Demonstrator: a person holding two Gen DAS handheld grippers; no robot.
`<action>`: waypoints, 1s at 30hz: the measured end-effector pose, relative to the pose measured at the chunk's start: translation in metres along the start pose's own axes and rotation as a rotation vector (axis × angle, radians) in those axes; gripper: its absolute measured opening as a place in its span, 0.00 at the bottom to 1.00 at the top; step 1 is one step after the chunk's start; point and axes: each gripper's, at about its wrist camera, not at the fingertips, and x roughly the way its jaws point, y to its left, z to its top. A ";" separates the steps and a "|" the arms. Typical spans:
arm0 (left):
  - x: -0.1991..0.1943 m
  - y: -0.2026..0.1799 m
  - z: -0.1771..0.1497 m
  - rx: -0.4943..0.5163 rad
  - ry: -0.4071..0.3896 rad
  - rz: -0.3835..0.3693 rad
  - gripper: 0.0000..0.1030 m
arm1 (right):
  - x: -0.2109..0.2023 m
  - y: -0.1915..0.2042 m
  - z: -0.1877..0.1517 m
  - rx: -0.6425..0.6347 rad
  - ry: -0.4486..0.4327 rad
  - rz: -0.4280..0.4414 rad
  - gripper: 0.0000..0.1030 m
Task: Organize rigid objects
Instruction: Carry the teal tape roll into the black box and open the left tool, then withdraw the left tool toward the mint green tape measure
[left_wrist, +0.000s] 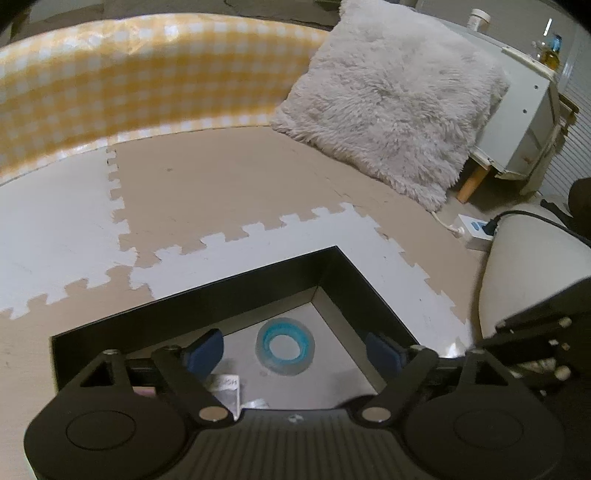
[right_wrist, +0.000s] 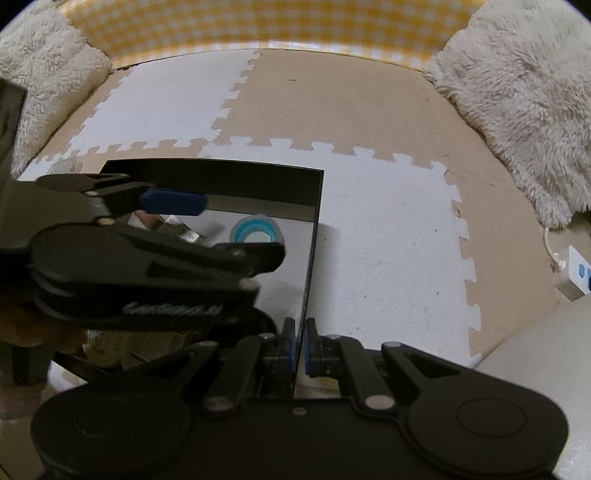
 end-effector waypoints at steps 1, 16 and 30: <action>-0.003 0.000 -0.001 0.006 0.001 0.000 0.89 | 0.000 0.000 0.000 0.000 0.000 0.000 0.05; -0.065 0.014 -0.009 -0.020 -0.024 0.009 1.00 | 0.000 -0.001 -0.002 -0.008 -0.007 0.006 0.05; -0.113 0.015 -0.034 0.025 -0.090 0.033 1.00 | -0.001 -0.001 -0.002 -0.012 -0.009 0.003 0.05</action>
